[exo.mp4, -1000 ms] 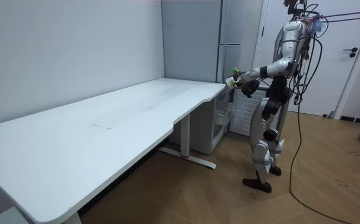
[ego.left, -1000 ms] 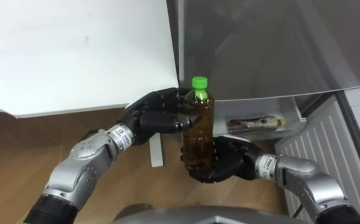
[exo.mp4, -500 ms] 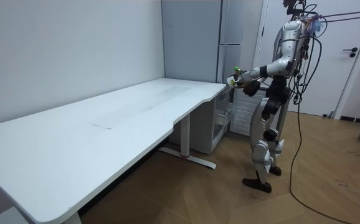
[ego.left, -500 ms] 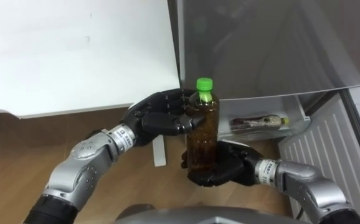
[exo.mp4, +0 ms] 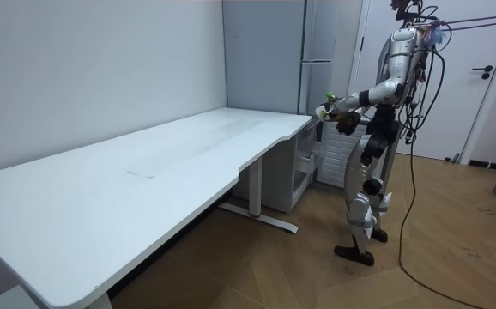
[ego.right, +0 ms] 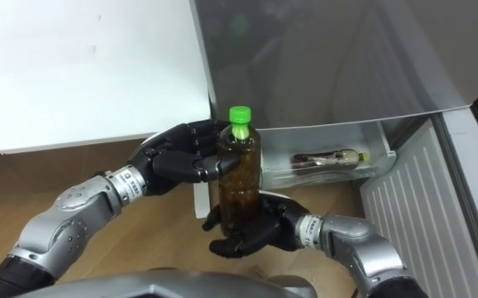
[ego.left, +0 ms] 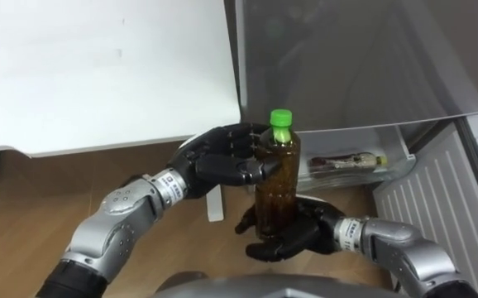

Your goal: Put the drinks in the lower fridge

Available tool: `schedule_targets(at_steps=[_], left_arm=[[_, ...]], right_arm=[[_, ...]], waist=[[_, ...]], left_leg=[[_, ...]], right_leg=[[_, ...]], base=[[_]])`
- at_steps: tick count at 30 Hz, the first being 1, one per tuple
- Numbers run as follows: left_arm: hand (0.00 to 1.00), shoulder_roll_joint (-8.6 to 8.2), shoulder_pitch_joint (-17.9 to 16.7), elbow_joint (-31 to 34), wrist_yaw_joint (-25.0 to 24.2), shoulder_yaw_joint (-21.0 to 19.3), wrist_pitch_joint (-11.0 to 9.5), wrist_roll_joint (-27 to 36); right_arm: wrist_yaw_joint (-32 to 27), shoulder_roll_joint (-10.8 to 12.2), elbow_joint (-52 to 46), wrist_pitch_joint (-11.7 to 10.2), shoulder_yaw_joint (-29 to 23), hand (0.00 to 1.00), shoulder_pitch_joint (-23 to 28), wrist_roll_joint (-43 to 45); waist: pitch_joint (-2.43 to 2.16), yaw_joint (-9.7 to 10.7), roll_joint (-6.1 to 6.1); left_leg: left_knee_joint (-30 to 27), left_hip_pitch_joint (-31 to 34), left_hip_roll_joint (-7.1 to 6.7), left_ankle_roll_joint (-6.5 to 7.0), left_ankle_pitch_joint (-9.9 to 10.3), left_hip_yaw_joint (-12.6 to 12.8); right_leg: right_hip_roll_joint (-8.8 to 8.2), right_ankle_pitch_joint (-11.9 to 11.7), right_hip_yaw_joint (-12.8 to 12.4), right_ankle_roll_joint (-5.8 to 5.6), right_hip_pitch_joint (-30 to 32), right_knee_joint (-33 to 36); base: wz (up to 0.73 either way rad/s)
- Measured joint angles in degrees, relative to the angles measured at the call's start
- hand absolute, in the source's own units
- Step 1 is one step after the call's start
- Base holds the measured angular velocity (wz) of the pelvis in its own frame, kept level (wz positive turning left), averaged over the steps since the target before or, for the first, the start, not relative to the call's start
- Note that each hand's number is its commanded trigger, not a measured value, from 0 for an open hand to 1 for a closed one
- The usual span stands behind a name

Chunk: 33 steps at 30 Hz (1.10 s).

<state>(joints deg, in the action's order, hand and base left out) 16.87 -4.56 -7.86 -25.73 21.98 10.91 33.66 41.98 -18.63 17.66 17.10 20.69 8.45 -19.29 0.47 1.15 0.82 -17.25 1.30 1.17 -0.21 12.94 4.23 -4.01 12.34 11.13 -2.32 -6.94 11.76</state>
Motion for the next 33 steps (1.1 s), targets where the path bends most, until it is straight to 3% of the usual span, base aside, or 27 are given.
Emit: schedule_targets(at_steps=[11, 16, 24, 25, 26, 33], left_arm=[[1.0, 0.45, 0.01, -0.13, -0.79, 0.77, 0.0, -0.01], [1.0, 0.78, 0.0, -0.95, -1.36, 1.35, 0.0, -0.01], [1.0, 1.72, 0.01, -1.19, -2.16, 1.85, 0.0, 0.0], [1.0, 1.79, 0.0, -1.19, -2.18, 1.92, 0.0, 0.01], [1.0, 1.8, 0.0, -1.21, -2.18, 1.95, 0.0, 0.01], [1.0, 1.63, 0.16, -1.12, -2.18, 1.37, -0.01, 0.41]], right_arm=[[-0.01, -0.11, 0.11, 0.0, 0.6, 0.0, 0.04, -3.18], [0.04, -0.1, 0.16, 0.02, 0.75, 0.0, 0.05, -3.75], [0.04, -0.2, 0.58, 0.03, 1.89, 0.0, 0.04, -5.43], [0.04, -0.19, 0.87, 0.03, 1.96, 0.81, 0.04, -6.13], [0.04, -0.21, 0.94, 0.03, 1.98, 1.0, 0.04, -6.49], [-1.34, -0.56, 1.1, 0.07, 2.29, 1.0, -0.06, -13.78]], waist=[[0.06, -0.05, -0.08], [0.41, -0.04, -0.04], [0.41, 0.07, 0.01], [0.4, 0.06, 0.01], [0.4, 0.05, 0.01], [0.29, -0.03, 0.01]], left_leg=[[-0.27, -0.01, 0.01, 0.0, 0.0, -0.02], [-0.34, 0.0, 0.01, 0.01, 0.01, -0.05], [-0.37, 0.03, 0.0, 0.01, 0.0, -0.08], [-0.37, 0.02, 0.0, 0.01, 0.0, -0.09], [-0.37, 0.02, 0.0, 0.01, 0.0, -0.09], [-0.35, -0.02, 0.01, 0.01, 0.0, -0.08]], right_leg=[[0.0, 0.0, 0.14, 0.0, -0.12, 0.0], [0.0, 0.0, 0.16, 0.0, -0.2, 0.01], [0.0, 0.01, 0.14, -0.01, -0.21, 0.0], [0.0, 0.01, 0.08, -0.01, -0.22, 0.01], [0.0, 0.01, 0.05, -0.01, -0.22, 0.01], [0.01, 0.01, -0.04, -0.01, -0.01, 0.23]], base=[[0.0], [0.0], [0.0], [0.0], [0.0], [0.0]])
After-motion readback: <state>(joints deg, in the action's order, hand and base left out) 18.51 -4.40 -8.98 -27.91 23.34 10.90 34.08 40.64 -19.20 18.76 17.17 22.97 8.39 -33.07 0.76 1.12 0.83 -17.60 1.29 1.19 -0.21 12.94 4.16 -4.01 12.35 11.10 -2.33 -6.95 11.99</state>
